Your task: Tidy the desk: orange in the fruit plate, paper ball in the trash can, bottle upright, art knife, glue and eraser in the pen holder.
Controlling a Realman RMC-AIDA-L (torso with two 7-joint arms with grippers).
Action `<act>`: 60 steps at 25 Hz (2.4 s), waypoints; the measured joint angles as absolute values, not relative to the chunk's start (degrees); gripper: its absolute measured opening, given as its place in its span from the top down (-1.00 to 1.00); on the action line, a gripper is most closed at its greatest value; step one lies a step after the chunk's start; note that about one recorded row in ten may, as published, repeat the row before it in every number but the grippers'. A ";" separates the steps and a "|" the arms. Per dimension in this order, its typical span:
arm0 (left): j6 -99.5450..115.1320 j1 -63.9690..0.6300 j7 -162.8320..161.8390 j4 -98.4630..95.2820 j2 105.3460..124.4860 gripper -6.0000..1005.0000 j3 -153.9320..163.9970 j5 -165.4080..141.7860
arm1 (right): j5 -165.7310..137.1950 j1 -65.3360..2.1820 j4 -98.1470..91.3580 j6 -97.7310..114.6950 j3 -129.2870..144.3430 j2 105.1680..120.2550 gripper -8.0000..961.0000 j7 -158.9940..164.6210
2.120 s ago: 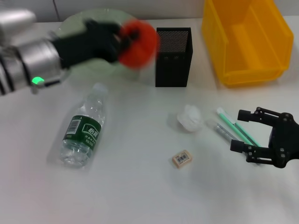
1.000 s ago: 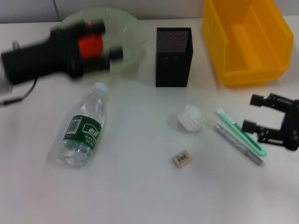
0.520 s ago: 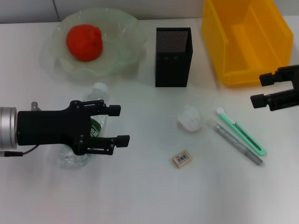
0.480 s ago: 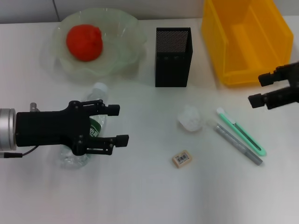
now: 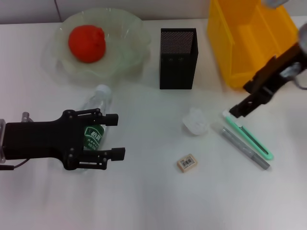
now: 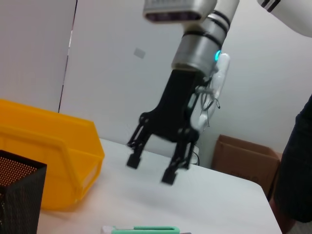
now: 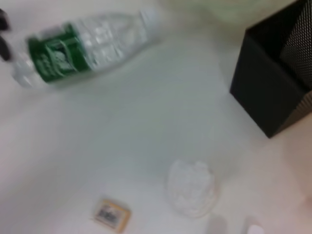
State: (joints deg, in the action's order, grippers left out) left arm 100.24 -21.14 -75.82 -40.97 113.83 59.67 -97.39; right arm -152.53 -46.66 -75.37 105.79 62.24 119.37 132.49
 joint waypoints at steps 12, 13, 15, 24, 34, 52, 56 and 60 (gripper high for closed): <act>101.36 -20.87 -75.08 -40.82 113.73 -0.67 59.37 -97.49 | -147.50 -49.79 -56.84 87.01 76.23 119.46 -0.50 134.84; 101.53 -20.94 -75.07 -40.81 113.73 -0.67 59.34 -97.50 | -147.42 -50.08 -56.08 86.20 76.84 119.46 -0.50 134.78; 101.77 -21.06 -75.07 -40.80 113.73 -0.67 59.33 -97.51 | -147.19 -50.55 -54.77 84.71 78.21 119.55 -0.49 134.71; 102.65 -20.46 -74.23 -40.78 113.73 -0.66 58.67 -97.56 | -143.41 -52.23 -47.70 77.61 82.29 119.69 -0.48 134.14; 104.29 -19.62 -73.59 -40.78 113.72 -0.66 56.32 -97.56 | -142.89 -49.51 -54.00 81.70 81.09 119.46 -0.06 134.72; 106.50 -20.05 -74.56 -40.78 113.78 -0.65 52.30 -97.58 | -132.82 -29.15 -75.07 60.66 59.37 119.29 0.01 127.66; 105.20 -20.43 -76.33 -40.83 113.89 -0.65 52.22 -97.61 | -132.49 -28.56 -73.54 55.71 61.43 119.51 -0.07 127.48; 103.86 -20.84 -78.91 -41.17 114.31 -0.65 51.38 -97.10 | -131.94 -27.74 -73.34 54.42 62.19 119.52 -0.22 127.43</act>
